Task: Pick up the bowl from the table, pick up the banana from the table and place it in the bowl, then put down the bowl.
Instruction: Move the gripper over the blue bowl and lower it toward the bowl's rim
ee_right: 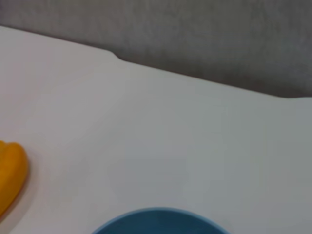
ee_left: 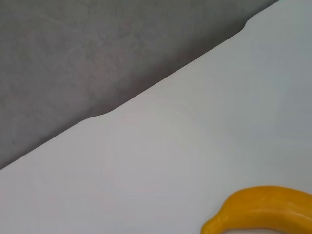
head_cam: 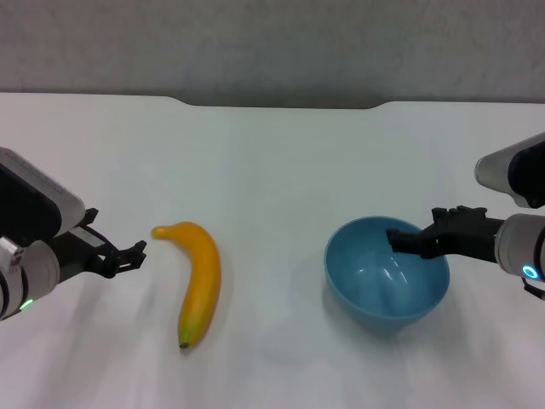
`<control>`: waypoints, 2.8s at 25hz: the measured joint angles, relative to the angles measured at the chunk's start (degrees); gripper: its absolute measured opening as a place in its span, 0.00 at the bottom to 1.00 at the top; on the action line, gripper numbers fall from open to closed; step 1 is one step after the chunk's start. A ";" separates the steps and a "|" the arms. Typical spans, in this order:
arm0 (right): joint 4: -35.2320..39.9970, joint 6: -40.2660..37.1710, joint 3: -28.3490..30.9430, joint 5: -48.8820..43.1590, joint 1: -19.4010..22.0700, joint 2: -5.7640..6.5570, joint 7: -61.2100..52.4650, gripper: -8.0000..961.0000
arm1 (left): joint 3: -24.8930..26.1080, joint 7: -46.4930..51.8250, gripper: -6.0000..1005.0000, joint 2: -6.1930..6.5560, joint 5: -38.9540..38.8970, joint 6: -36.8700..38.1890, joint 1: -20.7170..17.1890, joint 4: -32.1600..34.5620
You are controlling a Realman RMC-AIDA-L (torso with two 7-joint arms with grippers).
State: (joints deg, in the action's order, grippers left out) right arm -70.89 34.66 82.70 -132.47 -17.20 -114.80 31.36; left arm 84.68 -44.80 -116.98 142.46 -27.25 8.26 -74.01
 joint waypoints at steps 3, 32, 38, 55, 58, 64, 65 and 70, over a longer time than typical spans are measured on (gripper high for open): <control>-0.05 3.16 1.14 -1.64 -0.84 0.01 -1.85 0.92 | 0.08 0.75 0.90 0.01 0.18 -0.57 -0.17 -0.81; 5.36 4.00 0.43 -12.39 -3.39 -0.23 -12.67 0.92 | -0.66 2.25 0.90 0.00 0.54 -1.57 -0.71 -0.54; 6.10 3.82 -0.08 -12.49 -3.98 -0.25 -14.20 0.92 | -0.66 2.26 0.90 0.00 0.34 -1.57 -0.66 -0.01; 11.79 6.19 0.40 -12.21 -9.05 -0.18 -17.59 0.91 | -0.75 2.63 0.90 0.00 0.36 -1.72 -0.62 0.02; 11.95 6.19 0.43 -12.40 -9.11 -0.11 -18.11 0.90 | -0.75 2.86 0.90 0.00 0.42 -1.68 -0.62 0.01; 12.61 6.21 0.45 -12.47 -9.23 -0.03 -17.75 0.73 | -0.75 2.94 0.90 0.00 0.54 -1.60 -0.64 0.01; 12.62 6.22 0.45 -12.48 -9.24 -0.01 -17.70 0.68 | -0.75 2.95 0.90 0.00 0.54 -1.59 -0.65 0.01; 12.62 5.91 0.54 -13.62 -9.04 0.01 -17.53 0.43 | -0.75 2.96 0.90 0.00 0.54 -1.57 -0.75 0.01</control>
State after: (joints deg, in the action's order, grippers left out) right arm -58.27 40.56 83.24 -146.09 -26.24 -114.79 13.83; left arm 83.93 -41.83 -116.98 143.00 -28.82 7.51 -74.00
